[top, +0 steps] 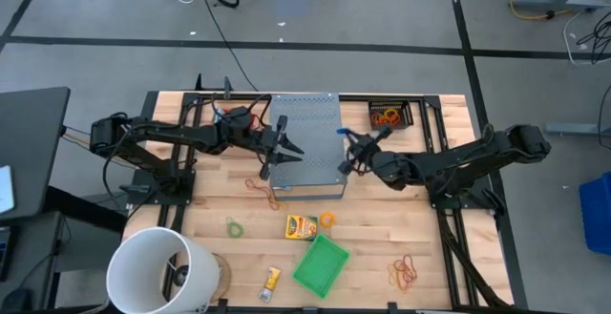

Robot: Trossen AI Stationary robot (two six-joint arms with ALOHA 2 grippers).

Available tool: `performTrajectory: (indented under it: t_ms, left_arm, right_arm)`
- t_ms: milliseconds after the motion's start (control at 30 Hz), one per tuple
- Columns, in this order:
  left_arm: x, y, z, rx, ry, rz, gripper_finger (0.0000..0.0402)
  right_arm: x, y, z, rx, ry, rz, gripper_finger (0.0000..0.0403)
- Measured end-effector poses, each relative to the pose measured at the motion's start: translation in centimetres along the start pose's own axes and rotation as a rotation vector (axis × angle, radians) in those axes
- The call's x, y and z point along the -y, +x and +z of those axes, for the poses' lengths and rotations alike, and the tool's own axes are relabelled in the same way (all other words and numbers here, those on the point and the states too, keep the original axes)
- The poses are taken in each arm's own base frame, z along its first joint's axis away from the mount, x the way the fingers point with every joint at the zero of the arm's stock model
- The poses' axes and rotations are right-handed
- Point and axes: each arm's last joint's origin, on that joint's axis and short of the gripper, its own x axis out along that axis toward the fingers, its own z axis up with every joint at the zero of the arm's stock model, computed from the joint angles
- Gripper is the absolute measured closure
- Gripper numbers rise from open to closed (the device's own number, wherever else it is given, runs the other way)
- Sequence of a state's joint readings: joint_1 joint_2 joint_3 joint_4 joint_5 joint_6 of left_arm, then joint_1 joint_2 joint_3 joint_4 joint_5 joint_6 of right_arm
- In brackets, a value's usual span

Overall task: Pick & Place Office Desk Supplies
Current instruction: Put the blue spring keychain into the black basket

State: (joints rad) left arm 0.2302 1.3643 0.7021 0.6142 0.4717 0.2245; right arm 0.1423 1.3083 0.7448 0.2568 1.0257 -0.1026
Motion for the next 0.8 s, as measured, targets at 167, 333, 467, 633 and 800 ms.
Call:
performTrajectory:
  t_ms: [167, 333, 467, 633, 800]
  left_arm:
    - [0.0, 0.0, 0.0, 0.001, -0.005, -0.002, 0.0312]
    - [0.1, 0.0, 0.0, 0.004, -0.009, -0.019, 0.0312]
    - [0.2, 0.0, 0.0, 0.009, -0.017, -0.043, 0.0312]
    - [0.2, 0.0, 0.0, 0.011, -0.025, -0.057, 0.0312]
    - [0.2, 0.0, 0.0, 0.006, -0.03, -0.058, 0.0312]
  right_arm:
    - [1.7, 1.1, -1.3, -0.102, 0.015, -0.151, 0.0394]
    - [3.3, 2.6, -3.1, -0.227, 0.048, -0.19, 0.0394]
    - [3.9, 3.6, -3.7, -0.294, 0.071, -0.078, 0.0394]
    - [4.8, 4.6, -4.3, -0.36, 0.111, -0.016, 0.0394]
    - [5.3, 4.9, -6.8, -0.33, 0.179, -0.003, 0.0394]
